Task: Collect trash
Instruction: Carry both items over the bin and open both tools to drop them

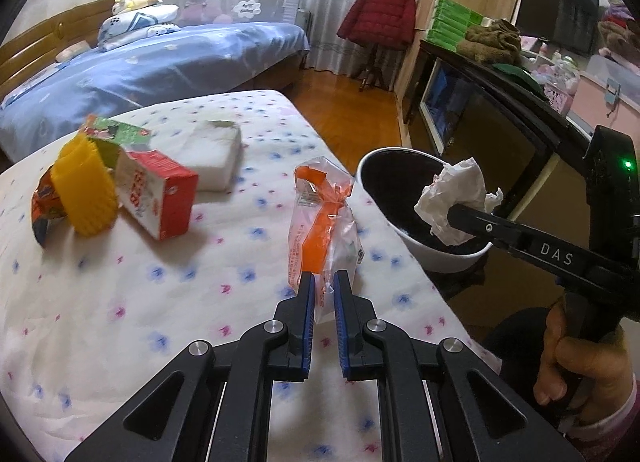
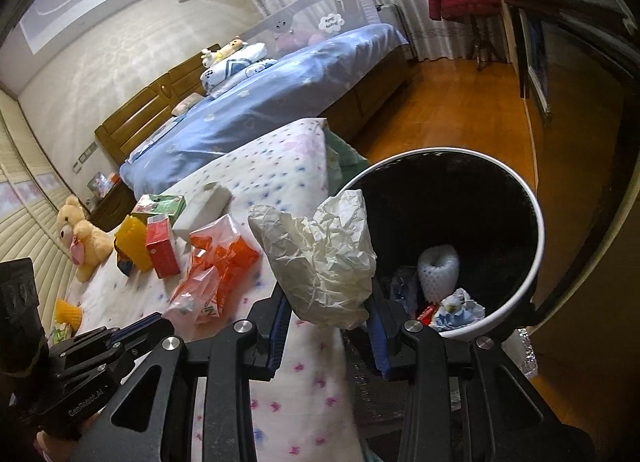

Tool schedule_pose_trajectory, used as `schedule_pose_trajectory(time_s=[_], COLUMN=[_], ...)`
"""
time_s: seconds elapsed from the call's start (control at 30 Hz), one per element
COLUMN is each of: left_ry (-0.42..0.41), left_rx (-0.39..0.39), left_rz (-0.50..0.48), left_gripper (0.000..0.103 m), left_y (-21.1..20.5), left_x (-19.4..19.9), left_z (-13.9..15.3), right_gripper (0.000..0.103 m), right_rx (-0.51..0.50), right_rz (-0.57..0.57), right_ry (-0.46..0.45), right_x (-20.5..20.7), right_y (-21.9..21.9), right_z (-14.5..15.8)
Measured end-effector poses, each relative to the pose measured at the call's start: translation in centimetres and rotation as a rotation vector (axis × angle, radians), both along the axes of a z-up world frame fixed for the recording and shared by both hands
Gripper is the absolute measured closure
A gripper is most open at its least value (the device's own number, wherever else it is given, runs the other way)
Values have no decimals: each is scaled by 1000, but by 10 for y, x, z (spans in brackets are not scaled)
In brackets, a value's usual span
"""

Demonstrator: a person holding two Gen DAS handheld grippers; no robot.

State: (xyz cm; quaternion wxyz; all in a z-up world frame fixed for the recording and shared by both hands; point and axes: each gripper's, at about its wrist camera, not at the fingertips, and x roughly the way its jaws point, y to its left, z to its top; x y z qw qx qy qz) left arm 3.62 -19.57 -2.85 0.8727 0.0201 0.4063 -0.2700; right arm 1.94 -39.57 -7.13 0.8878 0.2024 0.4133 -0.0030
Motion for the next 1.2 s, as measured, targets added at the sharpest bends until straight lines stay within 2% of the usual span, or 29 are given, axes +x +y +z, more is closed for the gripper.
schedule_pose_trajectory(time_s=[0.27, 0.37, 0.47, 0.77, 1.2], left_ry=[14, 40, 56, 34, 19], left_rx=[22, 33, 40, 35, 24], left_rz=[-20, -25, -22, -34, -92], left_gripper=[95, 89, 89, 95, 96], left_y=[-13, -17, -22, -30, -62], left_x=[7, 10, 14, 18, 29], left_z=[-9, -13, -17, -17, -12], right_gripper=[68, 68, 68, 68, 68], right_rx=[8, 12, 16, 14, 12], right_rz=[-23, -27, -29, -44, -81], right_ry=[-3, 1, 4, -1, 12], right_x=[-2, -2, -2, -3, 0], right_y=[-13, -14, -15, -24, -49], right_z=[0, -2, -4, -2, -4])
